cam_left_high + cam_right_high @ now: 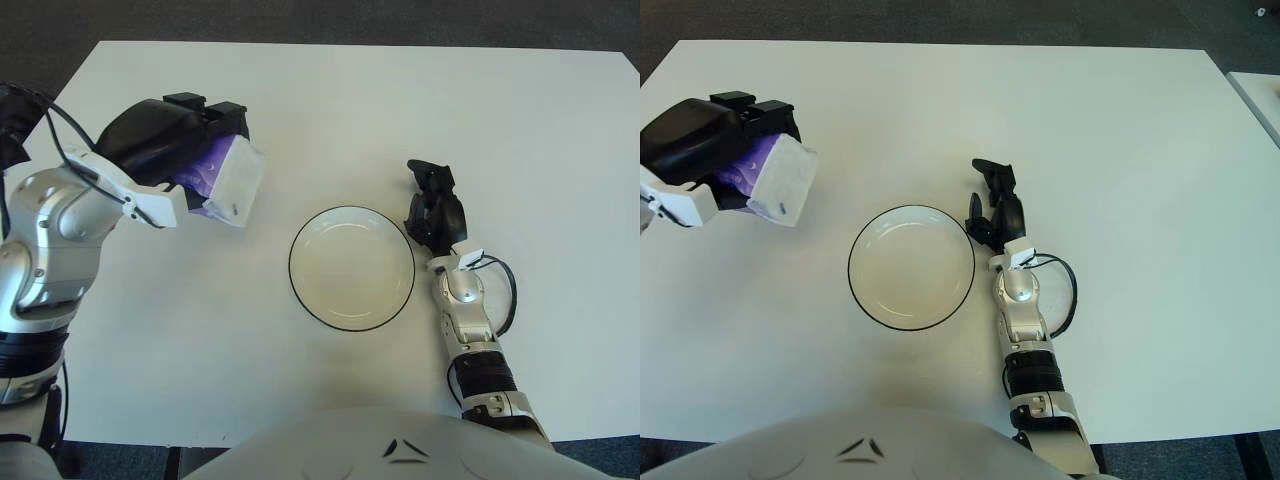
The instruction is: Put the tissue paper into the plate.
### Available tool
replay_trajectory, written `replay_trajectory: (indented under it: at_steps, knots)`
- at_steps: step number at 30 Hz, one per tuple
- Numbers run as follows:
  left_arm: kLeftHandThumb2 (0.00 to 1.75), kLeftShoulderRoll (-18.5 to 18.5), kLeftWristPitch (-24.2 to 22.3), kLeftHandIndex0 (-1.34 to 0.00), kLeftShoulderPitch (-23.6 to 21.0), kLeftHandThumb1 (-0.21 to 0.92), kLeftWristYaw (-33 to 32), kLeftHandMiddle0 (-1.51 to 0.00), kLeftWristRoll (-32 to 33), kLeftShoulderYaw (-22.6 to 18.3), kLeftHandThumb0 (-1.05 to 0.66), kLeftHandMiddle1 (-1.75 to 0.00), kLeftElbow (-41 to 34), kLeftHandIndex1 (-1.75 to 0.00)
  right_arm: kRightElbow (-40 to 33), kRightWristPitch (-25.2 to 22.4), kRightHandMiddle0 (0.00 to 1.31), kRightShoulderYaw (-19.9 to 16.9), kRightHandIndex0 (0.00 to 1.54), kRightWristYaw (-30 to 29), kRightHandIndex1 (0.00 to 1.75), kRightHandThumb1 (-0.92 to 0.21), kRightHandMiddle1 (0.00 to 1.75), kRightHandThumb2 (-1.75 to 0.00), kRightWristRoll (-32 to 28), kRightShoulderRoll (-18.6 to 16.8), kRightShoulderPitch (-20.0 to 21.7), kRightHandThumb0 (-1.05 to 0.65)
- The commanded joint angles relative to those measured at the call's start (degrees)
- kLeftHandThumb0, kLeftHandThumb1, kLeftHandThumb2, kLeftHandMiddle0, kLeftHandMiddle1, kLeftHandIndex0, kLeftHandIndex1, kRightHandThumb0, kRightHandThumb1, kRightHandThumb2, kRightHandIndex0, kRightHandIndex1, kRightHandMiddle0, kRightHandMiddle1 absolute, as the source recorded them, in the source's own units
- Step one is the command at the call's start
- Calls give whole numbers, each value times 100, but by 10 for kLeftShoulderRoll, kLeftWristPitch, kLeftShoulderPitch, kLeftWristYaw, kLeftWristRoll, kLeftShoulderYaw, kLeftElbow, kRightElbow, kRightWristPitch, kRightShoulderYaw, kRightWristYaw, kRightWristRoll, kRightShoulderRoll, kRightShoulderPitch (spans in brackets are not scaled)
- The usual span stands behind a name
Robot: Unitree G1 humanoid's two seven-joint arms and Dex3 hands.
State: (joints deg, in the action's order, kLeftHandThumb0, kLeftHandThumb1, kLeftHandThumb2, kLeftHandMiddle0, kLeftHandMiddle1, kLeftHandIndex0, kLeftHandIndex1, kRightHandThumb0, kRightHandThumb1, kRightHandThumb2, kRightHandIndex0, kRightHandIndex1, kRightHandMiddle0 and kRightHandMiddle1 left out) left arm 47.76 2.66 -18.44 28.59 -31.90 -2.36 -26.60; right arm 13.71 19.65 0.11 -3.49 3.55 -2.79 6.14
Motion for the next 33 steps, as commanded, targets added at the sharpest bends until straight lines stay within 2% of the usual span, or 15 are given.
replay_trajectory:
  at_steps: [1,3,6,8,9,10,11,12,13,16,20,32,33]
  knots:
    - [175,-10,36,-77,-52,-9,-44,-87,-47,23,-1,-175,8,-166,105,-53,0,-12,27,3,37,-92,106,-81,-9,8,-67,-60]
    - [175,-11,54,-77,-63,-9,-60,-86,-64,30,-1,-175,17,-167,107,-52,0,-13,27,4,37,-92,106,-81,-10,8,-66,-60]
    - [175,-3,152,-76,-97,-8,-157,-85,-122,53,-1,-175,64,-169,110,-51,0,-15,27,6,37,-92,107,-81,-11,9,-65,-60]
    - [175,-4,187,-77,-113,-8,-197,-85,-145,64,-1,-175,89,-168,112,-49,0,-16,26,7,37,-92,107,-81,-12,9,-64,-60]
    - [175,-5,196,-77,-116,-8,-207,-85,-151,66,-1,-175,95,-168,112,-48,0,-16,26,7,38,-92,107,-81,-12,9,-64,-60]
    - [175,-27,127,-77,-117,-8,-136,-85,-145,69,-1,-175,55,-168,113,-47,0,-17,26,7,38,-92,107,-81,-12,9,-64,-60]
    - [131,-44,76,-56,-118,28,-84,-68,-141,71,-13,-157,25,-170,114,-46,0,-17,26,7,38,-92,107,-81,-12,9,-64,-60]
    - [115,-55,42,-48,-119,41,-48,-62,-139,73,-18,-150,4,-171,115,-45,0,-18,26,7,38,-92,107,-82,-12,9,-64,-60]
    - [93,-63,23,-37,-119,59,-29,-53,-140,74,-24,-141,-7,-172,116,-44,0,-18,26,7,38,-92,106,-82,-12,9,-63,-60]
    - [66,-69,14,-24,-120,81,-17,-43,-146,75,-32,-129,-14,-174,118,-41,0,-19,26,7,38,-92,106,-83,-11,9,-63,-60]
    - [54,-76,3,-18,-118,92,-3,-39,-152,72,-35,-123,-25,-175,118,-39,0,-19,26,6,38,-92,105,-83,-10,8,-65,-60]
    - [53,-75,-1,-18,-109,92,8,-39,-150,63,-35,-122,-38,-175,116,-35,0,-15,25,3,39,-92,105,-83,-5,2,-71,-60]
    - [53,-103,33,-18,-123,92,8,-39,-109,104,-35,-122,-38,-175,120,-30,0,-15,25,2,39,-92,105,-83,-3,5,-71,-60]
